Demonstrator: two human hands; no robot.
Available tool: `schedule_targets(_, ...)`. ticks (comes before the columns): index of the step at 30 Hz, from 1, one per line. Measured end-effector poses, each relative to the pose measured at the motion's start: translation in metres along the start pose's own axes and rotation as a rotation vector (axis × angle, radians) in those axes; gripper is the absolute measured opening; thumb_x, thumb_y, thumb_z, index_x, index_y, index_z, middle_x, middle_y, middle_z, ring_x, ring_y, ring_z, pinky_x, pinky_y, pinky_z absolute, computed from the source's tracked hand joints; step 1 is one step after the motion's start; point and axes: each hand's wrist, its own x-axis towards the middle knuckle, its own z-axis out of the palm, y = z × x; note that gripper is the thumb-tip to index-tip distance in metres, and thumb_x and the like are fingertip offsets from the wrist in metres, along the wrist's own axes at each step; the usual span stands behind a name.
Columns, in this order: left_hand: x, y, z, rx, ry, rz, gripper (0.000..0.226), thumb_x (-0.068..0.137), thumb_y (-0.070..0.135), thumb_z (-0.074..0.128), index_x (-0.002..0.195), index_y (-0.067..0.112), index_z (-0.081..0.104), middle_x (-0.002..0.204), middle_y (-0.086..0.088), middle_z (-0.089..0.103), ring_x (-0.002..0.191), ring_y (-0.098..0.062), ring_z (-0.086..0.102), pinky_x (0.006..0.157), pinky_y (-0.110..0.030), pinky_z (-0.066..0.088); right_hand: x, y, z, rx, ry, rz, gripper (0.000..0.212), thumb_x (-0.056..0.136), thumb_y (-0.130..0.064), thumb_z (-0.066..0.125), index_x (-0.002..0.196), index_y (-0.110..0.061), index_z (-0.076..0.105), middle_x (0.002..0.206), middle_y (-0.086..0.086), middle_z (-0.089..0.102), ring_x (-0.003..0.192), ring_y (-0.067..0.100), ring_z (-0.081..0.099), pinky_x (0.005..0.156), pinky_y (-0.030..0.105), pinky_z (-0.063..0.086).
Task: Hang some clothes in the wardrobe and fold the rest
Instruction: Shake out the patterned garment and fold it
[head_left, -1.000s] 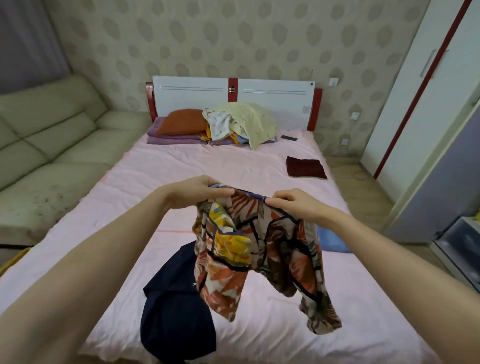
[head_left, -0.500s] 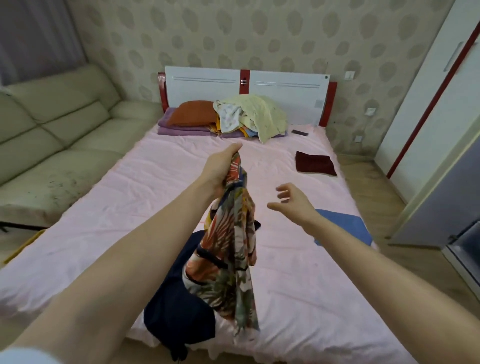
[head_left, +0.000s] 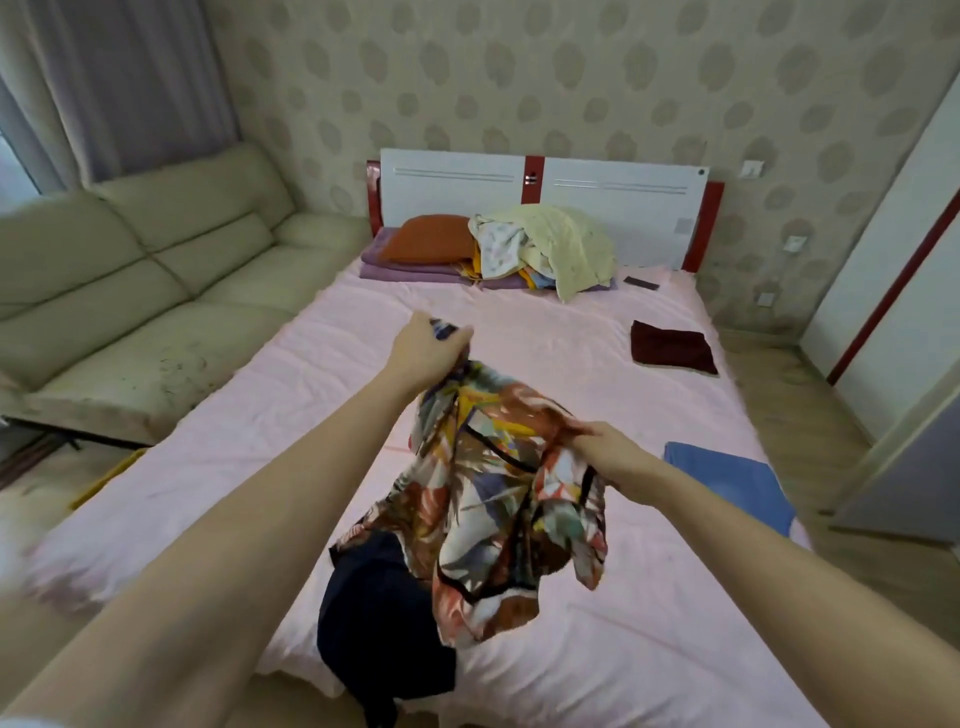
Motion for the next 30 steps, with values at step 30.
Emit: schedule_targets(30,-0.107,0.021,0.116,0.309,-1.226,0.452,0.041,0.09,0.054,0.055,0.082,0.015,0.063,0.076,0.005,0.06,0.07,-0.012,0.054,0.069,-0.025,0.043,-0.126,0.083,-0.079,-0.31,0.134,0.212,0.021,0.082,-0.029,0.07,0.093,-0.012,0.064,0.083,0.004,0.063,0.07,0.017,0.058,0.069,0.032,0.048)
